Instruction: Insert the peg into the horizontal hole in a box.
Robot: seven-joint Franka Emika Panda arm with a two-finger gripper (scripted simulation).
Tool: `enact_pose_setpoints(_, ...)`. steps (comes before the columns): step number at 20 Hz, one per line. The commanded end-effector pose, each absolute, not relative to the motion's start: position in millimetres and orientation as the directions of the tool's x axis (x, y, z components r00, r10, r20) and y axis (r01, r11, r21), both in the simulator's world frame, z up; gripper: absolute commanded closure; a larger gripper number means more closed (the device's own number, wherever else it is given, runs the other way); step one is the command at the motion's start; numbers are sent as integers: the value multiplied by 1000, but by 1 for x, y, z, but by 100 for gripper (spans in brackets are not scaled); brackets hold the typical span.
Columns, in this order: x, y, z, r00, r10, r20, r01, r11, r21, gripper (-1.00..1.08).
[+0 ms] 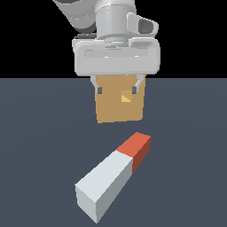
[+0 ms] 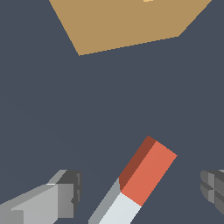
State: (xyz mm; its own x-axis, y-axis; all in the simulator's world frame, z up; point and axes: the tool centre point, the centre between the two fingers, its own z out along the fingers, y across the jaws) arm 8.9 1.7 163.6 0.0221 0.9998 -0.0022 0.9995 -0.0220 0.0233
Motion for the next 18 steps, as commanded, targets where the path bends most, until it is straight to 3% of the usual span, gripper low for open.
enact_pose_setpoints(1,11,-14,154,86,996,-2,996,-86,21,-92)
enact_pose_setpoints(11,7,-101,98,444,896,-1,896,-444,8,-92)
enact_pose_setpoints(18,-5,-135,75,575,818,-1,818,-575,2,-92)
